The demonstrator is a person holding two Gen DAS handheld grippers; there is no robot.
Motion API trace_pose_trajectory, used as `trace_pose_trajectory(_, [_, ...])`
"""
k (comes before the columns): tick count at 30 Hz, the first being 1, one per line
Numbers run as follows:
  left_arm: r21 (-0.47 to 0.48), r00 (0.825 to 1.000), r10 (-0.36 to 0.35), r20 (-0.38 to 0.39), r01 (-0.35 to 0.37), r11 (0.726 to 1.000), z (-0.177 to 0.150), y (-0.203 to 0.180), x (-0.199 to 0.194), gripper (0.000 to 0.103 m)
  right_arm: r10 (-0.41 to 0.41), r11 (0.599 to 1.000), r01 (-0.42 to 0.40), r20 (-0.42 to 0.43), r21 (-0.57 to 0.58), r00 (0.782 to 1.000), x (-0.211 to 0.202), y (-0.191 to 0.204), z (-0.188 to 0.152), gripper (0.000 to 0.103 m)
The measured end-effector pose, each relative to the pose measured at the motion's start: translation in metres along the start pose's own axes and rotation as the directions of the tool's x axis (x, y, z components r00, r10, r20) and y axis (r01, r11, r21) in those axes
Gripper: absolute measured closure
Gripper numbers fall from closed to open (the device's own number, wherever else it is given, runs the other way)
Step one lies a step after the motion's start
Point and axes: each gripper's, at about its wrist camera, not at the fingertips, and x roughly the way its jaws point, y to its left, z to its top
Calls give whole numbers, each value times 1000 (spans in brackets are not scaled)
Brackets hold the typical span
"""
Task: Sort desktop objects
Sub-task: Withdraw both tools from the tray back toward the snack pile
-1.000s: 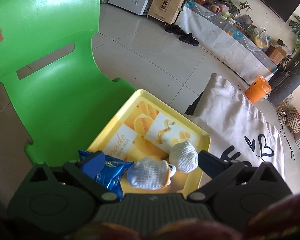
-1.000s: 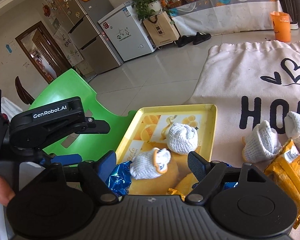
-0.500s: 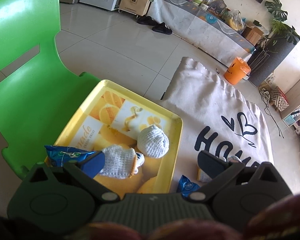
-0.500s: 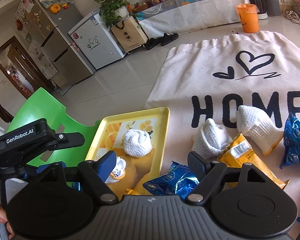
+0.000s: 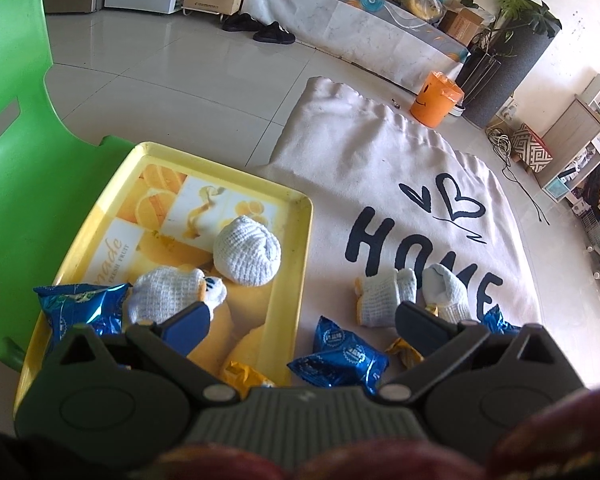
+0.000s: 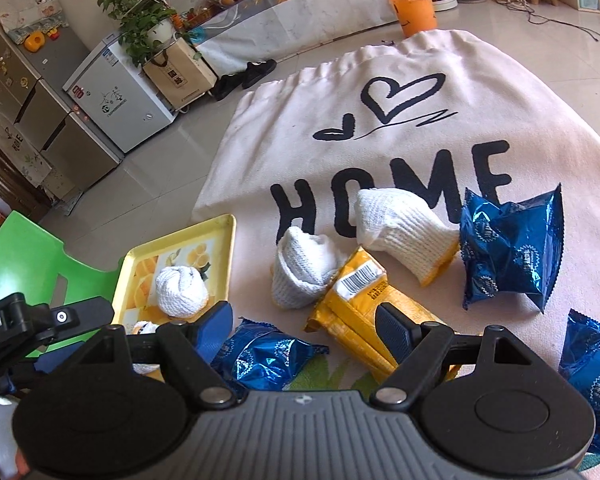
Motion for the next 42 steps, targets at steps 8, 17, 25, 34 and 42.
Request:
trace_pose_trajectory(8, [54, 1000, 14, -25, -12, 998, -7, -15, 15, 1, -55, 997, 57, -27, 50, 998, 3, -17, 1, 24])
trace_pose_trajectory(17, [81, 998, -5, -68, 11, 997, -14, -28, 33, 1, -111, 993, 112, -28, 33, 993, 9, -26, 2, 24])
trace_pose_trajectory(25, [119, 995, 7, -100, 5, 993, -18, -38, 47, 1, -161, 986, 159, -43, -44, 986, 26, -24, -2, 24])
trace_pose_trajectory(34, [144, 989, 5, -147, 17, 989, -23, -44, 61, 1, -187, 976, 178, -71, -122, 980, 37, -22, -9, 26])
trace_pose_trajectory(42, [168, 984, -15, -177, 45, 985, -30, -51, 69, 1, -187, 976, 176, -80, -132, 979, 35, -25, -11, 42])
